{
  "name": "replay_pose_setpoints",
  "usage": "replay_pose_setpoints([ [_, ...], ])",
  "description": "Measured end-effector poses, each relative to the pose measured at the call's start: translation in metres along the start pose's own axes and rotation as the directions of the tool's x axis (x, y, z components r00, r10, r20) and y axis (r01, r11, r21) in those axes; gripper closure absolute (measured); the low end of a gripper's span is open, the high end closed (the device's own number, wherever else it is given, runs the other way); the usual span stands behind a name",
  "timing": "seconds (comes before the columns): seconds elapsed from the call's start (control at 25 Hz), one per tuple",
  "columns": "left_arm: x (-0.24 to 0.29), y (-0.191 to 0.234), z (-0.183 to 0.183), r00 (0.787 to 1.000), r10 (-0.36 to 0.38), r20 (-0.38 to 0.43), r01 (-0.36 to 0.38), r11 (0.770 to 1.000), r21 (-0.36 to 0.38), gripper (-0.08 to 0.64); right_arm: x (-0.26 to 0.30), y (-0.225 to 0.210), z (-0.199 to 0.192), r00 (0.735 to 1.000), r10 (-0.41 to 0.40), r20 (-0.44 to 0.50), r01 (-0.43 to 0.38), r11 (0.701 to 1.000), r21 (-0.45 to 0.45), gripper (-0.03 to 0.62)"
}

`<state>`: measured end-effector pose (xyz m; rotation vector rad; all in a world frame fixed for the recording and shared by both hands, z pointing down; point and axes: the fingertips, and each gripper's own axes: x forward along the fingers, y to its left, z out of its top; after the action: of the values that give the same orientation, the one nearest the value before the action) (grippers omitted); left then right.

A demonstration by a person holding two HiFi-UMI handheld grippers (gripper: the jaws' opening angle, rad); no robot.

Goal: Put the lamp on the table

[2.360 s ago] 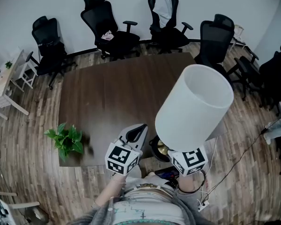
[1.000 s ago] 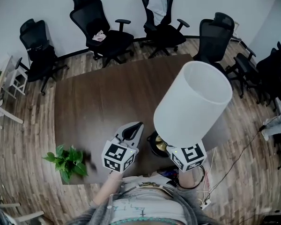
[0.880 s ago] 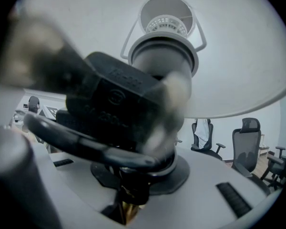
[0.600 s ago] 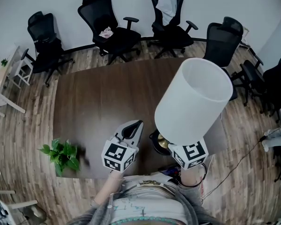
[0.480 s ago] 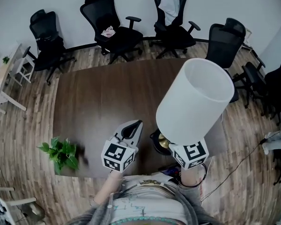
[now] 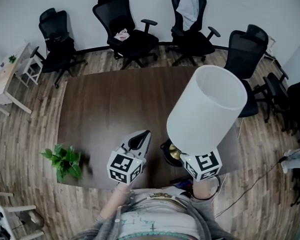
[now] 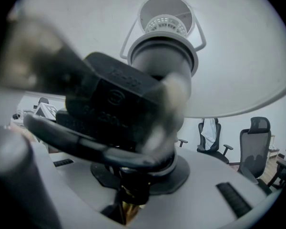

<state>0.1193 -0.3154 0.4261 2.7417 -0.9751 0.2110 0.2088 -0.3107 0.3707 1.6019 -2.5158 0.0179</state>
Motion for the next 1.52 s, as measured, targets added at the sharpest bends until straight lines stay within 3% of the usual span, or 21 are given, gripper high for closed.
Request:
replay_pose_setpoints([
  [0.24, -0.002, 0.003, -0.005, 1.0, 0.002, 0.002, -0.002, 0.999, -0.033, 0.549, 0.004, -0.004, -0.007, 1.0, -0.002, -0.001, 0.002, 1.0, 0.007, 0.502],
  [1.52, -0.013, 0.001, -0.035, 0.995, 0.06, -0.082, -0.064, 0.996, -0.056, 0.549, 0.019, -0.02, -0.044, 0.998, 0.016, -0.056, -0.014, 0.999, 0.028, 0.501],
])
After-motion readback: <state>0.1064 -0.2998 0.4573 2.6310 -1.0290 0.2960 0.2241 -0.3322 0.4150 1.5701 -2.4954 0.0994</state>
